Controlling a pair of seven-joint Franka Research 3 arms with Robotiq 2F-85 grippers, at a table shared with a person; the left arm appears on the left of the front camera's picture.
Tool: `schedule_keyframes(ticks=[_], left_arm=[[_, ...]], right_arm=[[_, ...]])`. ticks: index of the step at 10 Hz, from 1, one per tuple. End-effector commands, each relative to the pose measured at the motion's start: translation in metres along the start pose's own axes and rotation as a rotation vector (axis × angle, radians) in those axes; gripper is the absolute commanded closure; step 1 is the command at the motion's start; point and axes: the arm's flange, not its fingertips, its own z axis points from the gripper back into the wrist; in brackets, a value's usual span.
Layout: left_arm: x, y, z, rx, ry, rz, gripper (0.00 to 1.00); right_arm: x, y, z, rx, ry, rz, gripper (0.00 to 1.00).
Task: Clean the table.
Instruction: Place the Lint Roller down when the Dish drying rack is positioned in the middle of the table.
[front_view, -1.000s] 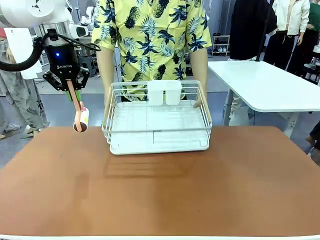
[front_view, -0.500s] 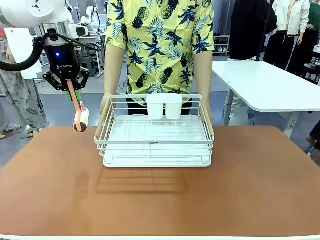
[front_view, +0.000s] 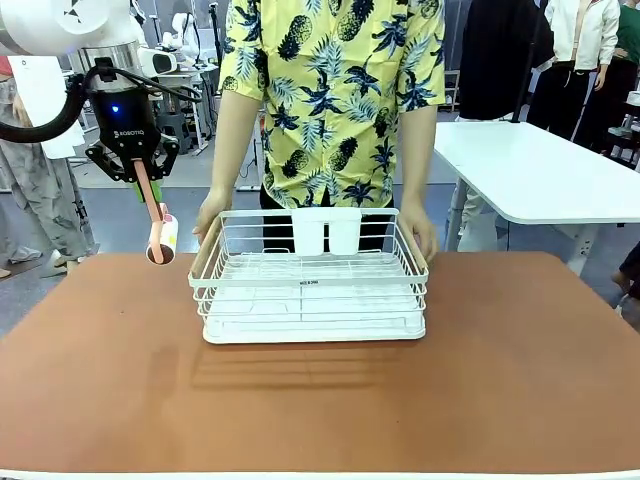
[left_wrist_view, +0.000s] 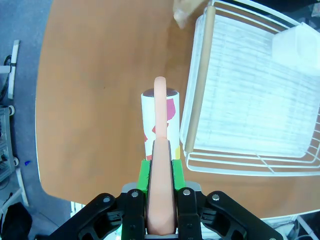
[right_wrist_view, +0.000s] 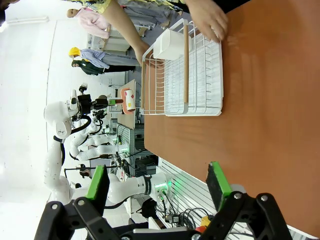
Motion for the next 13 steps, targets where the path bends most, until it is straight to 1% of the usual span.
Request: schedule_keyframes(ticks=[1,13], left_arm=[[-0.0014,0.0017,0.0043,0.004,-0.008,0.002,0.79],[-0.0014,0.0017,0.0043,0.004,-0.008,0.002,0.79]], right_arm=[[-0.0009,0.0041,0.0012,0.014,-0.001,0.002,0.00],[-0.0009,0.0041,0.0012,0.014,-0.001,0.002,0.00]])
